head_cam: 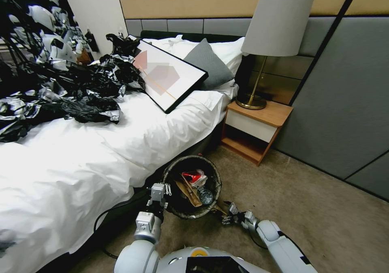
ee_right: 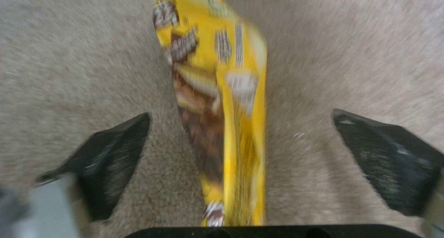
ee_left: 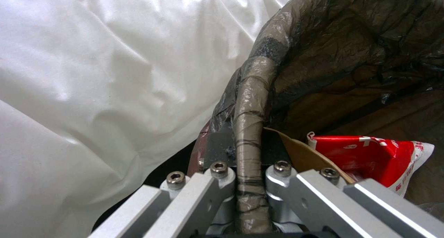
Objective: Pick up the trash bin, then pick up the garbage from the floor and place it into the trash bin.
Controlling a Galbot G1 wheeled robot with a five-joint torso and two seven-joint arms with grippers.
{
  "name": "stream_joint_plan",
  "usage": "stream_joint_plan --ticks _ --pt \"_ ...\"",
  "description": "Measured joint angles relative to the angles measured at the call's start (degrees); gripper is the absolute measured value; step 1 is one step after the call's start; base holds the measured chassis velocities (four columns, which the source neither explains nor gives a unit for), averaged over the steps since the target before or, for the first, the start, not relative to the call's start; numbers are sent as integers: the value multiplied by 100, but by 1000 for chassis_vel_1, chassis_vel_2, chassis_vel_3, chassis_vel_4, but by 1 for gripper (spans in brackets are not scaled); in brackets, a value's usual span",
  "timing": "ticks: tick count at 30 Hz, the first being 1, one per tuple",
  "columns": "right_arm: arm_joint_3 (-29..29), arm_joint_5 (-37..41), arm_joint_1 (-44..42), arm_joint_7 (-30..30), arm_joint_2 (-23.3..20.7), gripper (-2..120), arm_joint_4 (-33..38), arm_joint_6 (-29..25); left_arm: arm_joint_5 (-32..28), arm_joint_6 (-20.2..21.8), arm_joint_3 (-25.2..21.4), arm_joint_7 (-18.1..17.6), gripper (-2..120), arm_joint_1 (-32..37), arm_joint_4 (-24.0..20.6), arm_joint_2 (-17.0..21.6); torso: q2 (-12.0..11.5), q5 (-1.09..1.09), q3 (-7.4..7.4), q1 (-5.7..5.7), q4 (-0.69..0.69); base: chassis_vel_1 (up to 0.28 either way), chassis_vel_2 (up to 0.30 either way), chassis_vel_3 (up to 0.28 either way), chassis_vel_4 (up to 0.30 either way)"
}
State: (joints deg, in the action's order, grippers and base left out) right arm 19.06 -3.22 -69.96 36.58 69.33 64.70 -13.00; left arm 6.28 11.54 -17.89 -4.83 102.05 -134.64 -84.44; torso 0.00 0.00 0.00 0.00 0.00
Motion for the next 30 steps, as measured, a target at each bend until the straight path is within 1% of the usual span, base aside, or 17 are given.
stream_joint_plan --ticks 3,4,6,7,10,11,12,13,14,15,17,19,20,22,23,25,30 --pt "5 -58 98 -2 88 82 -171 -48 37 -6 27 1 0 24 2 -7 0 -1 0 0 0 0 0 0 0" --pt "5 -58 98 -2 88 82 -171 -48 37 -6 27 1 0 24 2 -7 0 -1 0 0 0 0 0 0 0" --pt "-9 -77 140 3 132 72 -234 -58 46 -10 22 0 0 34 2 -7 0 -1 0 0 0 0 0 0 0" --pt "-9 -77 140 3 132 72 -234 -58 46 -10 22 0 0 34 2 -7 0 -1 0 0 0 0 0 0 0" --pt "-18 -88 178 8 175 57 -286 -69 50 -12 20 1 0 38 -6 -7 0 -1 0 0 1 0 0 0 0" --pt "-18 -88 178 8 175 57 -286 -69 50 -12 20 1 0 38 -6 -7 0 -1 0 0 1 0 0 0 0" --pt "-20 -90 184 10 180 52 -304 -71 51 -14 24 1 0 39 -7 -7 0 -1 0 0 0 0 0 0 0" --pt "-20 -91 186 11 182 50 -313 -74 52 -14 26 1 0 39 -7 -7 0 -1 0 0 0 0 0 0 0" --pt "-19 -98 193 15 188 43 -341 -85 56 -17 31 2 0 40 -8 -7 0 0 0 0 0 0 0 0 0" --pt "-19 -98 193 15 188 43 -341 -85 56 -17 31 2 0 40 -8 -7 0 0 0 0 0 0 0 0 0" --pt "-12 -101 196 22 190 32 -365 -102 61 -18 34 2 0 42 -8 -7 0 0 0 0 0 0 0 0 0" --pt "-6 -102 196 25 190 28 -371 -109 62 -19 34 3 0 42 -8 -7 0 0 0 0 0 0 0 0 0" --pt "6 -101 196 29 188 22 -378 -120 63 -19 34 3 0 43 -9 -5 0 -1 0 0 0 0 0 0 0" --pt "19 -101 196 30 185 14 -385 -131 64 -19 34 6 0 40 -10 -3 0 -1 0 0 0 0 0 0 0" --pt "19 -101 196 30 185 14 -385 -131 64 -19 34 6 0 40 -10 -3 0 -1 0 0 0 0 0 0 0" --pt "51 -97 194 35 185 2 -399 -146 64 -19 43 7 0 34 -9 -2 0 -1 0 0 1 0 0 0 0" --pt "76 -90 164 47 174 0 -405 -161 72 -19 69 11 0 31 4 2 0 0 0 0 0 0 0 0 0"
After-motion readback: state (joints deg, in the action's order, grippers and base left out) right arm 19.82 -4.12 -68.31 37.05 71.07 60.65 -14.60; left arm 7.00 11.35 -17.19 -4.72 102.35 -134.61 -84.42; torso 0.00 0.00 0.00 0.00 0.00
